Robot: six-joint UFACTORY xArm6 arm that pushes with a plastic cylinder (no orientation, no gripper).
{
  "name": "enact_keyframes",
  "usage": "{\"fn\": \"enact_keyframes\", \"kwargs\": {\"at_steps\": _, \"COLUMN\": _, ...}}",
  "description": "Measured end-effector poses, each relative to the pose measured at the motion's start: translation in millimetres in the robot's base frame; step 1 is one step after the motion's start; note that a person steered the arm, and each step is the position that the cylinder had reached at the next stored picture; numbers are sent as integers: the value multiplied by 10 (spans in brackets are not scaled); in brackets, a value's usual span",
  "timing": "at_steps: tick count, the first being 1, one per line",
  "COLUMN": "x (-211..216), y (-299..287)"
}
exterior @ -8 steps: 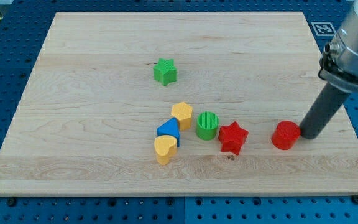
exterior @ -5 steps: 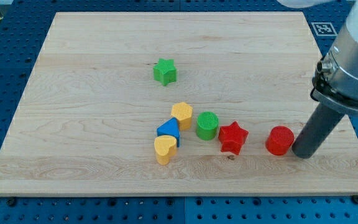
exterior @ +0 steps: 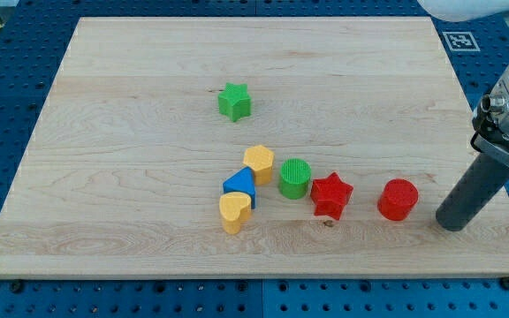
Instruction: Move the red circle close to the red star
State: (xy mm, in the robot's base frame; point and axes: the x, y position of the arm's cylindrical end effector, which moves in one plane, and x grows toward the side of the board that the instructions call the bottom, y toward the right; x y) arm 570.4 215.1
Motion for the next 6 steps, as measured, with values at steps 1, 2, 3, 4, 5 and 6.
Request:
{"fn": "enact_keyframes", "kwargs": {"at_steps": 1, "x": 0, "y": 0}}
{"fn": "enact_keyframes", "kwargs": {"at_steps": 2, "x": 0, "y": 2}}
{"fn": "enact_keyframes", "kwargs": {"at_steps": 3, "x": -96, "y": 3}}
{"fn": "enact_keyframes", "kwargs": {"at_steps": 4, "x": -356, "y": -9}}
{"fn": "enact_keyframes", "kwargs": {"at_steps": 5, "x": -545, "y": -184}}
{"fn": "enact_keyframes", "kwargs": {"at_steps": 6, "x": -332, "y": -333}}
